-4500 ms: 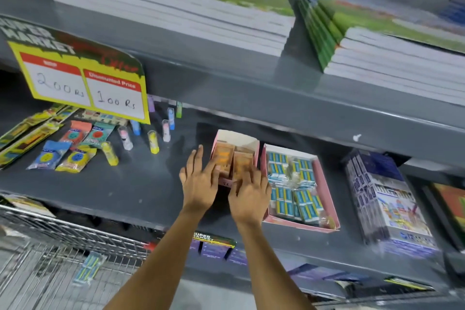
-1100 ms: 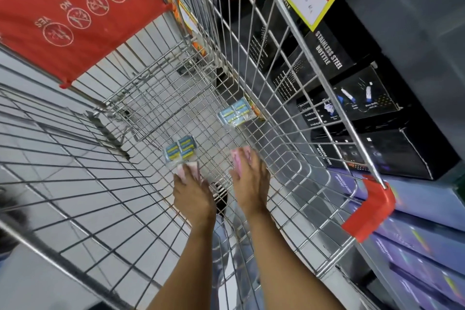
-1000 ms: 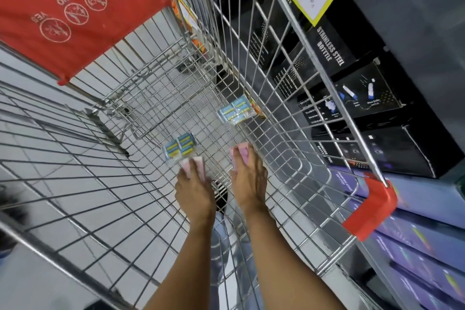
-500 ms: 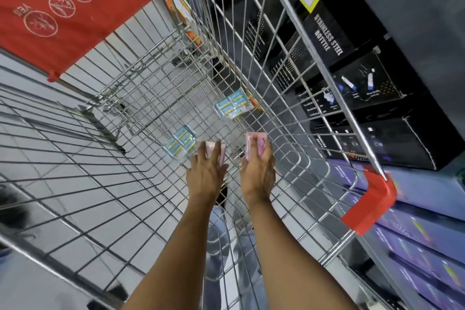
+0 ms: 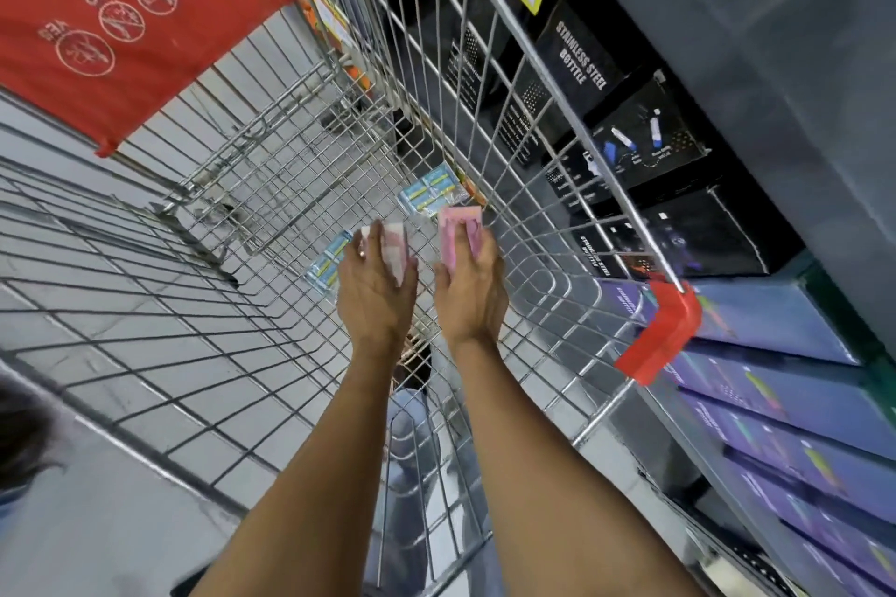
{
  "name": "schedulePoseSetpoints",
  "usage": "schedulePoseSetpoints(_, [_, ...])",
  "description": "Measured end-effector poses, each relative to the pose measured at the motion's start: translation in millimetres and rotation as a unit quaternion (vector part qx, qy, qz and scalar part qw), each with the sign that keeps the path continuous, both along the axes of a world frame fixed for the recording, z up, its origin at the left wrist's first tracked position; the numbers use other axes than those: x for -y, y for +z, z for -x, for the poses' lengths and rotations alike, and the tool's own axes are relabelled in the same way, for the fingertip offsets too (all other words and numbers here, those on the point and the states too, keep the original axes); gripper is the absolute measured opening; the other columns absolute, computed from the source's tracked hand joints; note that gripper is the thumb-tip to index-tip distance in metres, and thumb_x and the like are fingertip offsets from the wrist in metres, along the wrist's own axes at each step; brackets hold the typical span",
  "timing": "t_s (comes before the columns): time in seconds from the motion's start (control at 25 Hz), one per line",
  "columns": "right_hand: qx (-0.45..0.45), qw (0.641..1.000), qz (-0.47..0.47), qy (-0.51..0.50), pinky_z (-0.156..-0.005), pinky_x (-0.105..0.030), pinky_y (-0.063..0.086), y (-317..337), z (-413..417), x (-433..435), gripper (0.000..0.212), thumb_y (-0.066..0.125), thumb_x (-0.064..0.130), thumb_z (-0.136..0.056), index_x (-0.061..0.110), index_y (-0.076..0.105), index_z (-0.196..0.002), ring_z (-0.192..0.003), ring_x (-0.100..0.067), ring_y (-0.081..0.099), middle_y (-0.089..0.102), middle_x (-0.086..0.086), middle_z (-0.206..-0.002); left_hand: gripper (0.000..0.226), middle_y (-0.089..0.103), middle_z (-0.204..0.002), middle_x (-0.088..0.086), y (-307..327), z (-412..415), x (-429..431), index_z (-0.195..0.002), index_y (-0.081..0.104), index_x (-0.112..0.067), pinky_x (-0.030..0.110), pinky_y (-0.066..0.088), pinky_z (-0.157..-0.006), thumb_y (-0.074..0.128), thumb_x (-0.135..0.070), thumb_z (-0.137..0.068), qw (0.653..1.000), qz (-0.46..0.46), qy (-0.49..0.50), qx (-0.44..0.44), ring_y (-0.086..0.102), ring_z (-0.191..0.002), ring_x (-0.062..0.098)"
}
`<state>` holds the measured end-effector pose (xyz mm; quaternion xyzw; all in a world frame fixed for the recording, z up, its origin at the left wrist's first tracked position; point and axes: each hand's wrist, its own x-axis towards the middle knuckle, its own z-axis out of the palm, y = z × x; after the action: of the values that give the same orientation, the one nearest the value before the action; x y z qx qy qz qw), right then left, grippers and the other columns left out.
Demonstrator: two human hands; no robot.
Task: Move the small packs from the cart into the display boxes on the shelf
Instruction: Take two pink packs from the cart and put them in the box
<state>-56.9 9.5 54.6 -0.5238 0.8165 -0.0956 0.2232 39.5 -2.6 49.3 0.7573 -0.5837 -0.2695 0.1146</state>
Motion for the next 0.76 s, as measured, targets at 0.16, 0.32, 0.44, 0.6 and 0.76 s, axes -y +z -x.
schedulePoseSetpoints(0.16, [-0.001,0.998,0.065,0.02,-0.076,-0.041,0.055,49.4,-4.3,-0.1,0.058,0.069,0.019,-0.084,0.018,0.045,-0.137,-0.114,-0.034,0.052,0.041,-0.018,-0.142,0.061,0.047,-0.131,0.017,49.4,-2.5,4.7,-0.133,0.038,-0.013,0.046,0.048,-0.082,0.062,-0.036,-0.082,0.996,0.06,0.059,-0.031,0.047,-0.114,0.035])
schedulePoseSetpoints(0.32, [-0.001,0.988,0.143,0.049,-0.074,-0.04,0.056,117.6,-5.8,7.4,0.057,0.071,0.019,-0.081,0.015,0.049,-0.134,-0.105,-0.035,0.057,0.047,-0.02,-0.136,0.06,0.05,-0.13,0.017,118.1,-4.1,19.9,-0.132,0.041,-0.013,0.043,0.047,-0.085,0.064,-0.037,-0.082,0.988,0.137,0.029,-0.064,0.047,-0.115,0.033])
schedulePoseSetpoints(0.44, [-0.013,0.978,0.198,0.068,-0.071,-0.045,0.058,170.2,5.0,9.4,0.054,0.07,0.018,-0.08,0.011,0.053,-0.131,-0.105,-0.039,0.058,0.048,-0.021,-0.135,0.058,0.053,-0.127,0.019,170.3,0.1,32.1,-0.13,0.046,-0.009,0.045,0.045,-0.089,0.064,-0.036,-0.082,0.976,0.203,0.001,-0.072,0.048,-0.114,0.037])
schedulePoseSetpoints(0.6, [-0.046,0.961,0.269,0.029,-0.064,-0.042,0.057,237.7,41.6,5.1,0.055,0.077,0.015,-0.069,0.01,0.061,-0.122,-0.095,-0.04,0.062,0.057,-0.023,-0.125,0.055,0.049,-0.135,0.02,237.2,36.4,44.1,-0.129,0.048,-0.008,0.044,0.042,-0.098,0.062,-0.036,-0.084,0.955,0.279,-0.023,-0.101,0.047,-0.121,0.036])
schedulePoseSetpoints(0.76, [-0.092,0.937,0.336,-0.008,-0.059,-0.044,0.057,292.7,101.9,-10.2,0.053,0.078,0.013,-0.069,0.011,0.062,-0.12,-0.094,-0.04,0.062,0.06,-0.022,-0.12,0.053,0.032,-0.148,0.016,297.8,103.2,44.0,-0.128,0.049,-0.011,0.042,0.043,-0.097,0.063,-0.036,-0.083,0.93,0.325,-0.085,-0.146,0.038,-0.13,0.031])
